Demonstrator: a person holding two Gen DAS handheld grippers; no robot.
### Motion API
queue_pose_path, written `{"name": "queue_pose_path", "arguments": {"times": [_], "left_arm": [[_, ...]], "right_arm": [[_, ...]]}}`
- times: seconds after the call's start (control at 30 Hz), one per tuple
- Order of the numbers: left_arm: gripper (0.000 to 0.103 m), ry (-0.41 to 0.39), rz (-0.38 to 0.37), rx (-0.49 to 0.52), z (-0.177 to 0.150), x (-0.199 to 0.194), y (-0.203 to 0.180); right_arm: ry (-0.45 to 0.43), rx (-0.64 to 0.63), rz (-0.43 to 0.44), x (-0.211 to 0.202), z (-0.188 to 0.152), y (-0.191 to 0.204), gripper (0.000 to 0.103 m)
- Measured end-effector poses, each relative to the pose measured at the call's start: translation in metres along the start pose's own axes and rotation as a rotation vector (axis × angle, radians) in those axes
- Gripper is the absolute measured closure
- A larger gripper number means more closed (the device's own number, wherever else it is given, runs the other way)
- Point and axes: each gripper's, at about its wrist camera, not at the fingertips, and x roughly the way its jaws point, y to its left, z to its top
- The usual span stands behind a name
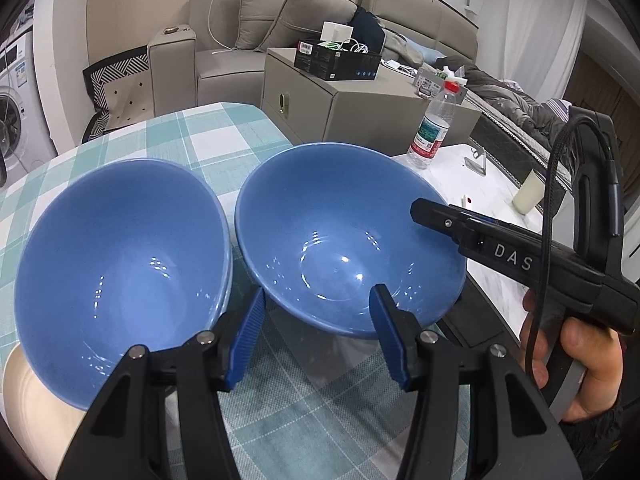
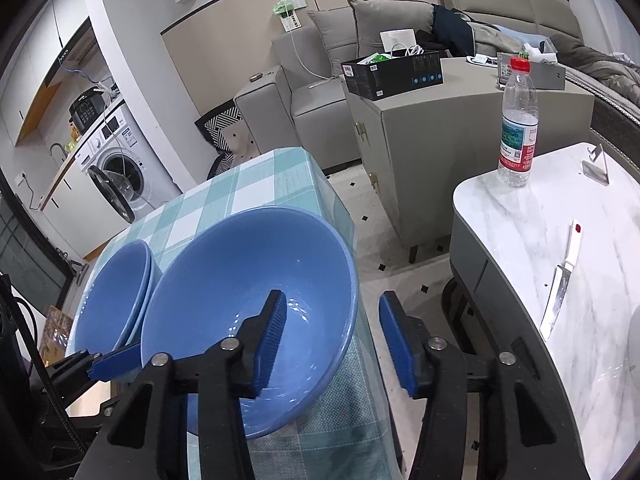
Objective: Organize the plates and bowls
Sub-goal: 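Close both grippers on the remaining blue bowl rim, then lift the blue bowl with both grippers toward the nested bowls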
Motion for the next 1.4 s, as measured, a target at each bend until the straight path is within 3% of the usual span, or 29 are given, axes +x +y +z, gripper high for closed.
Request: {"name": "queue_pose_path", "arguments": {"times": [0.23,0.8,1.4], "left_arm": [[0.049,-0.010,0.012,0.026,0.002,0.003,-0.002],[0.053,-0.043,0.033,0.070,0.004,-0.003,-0.007],[0.053,-0.110,0.047,0.091,0.013,-0.026,-0.006]], "right_arm": [[0.005,-0.038,-0.041,0.002,-0.002,0.003,0.080],[-0.008,-0.057,-0.063,-0.003,-0.002,0.005,0.081],[-0.089,-0.043,-0.028,-0.032,0.003,0.017,0.081]]}}
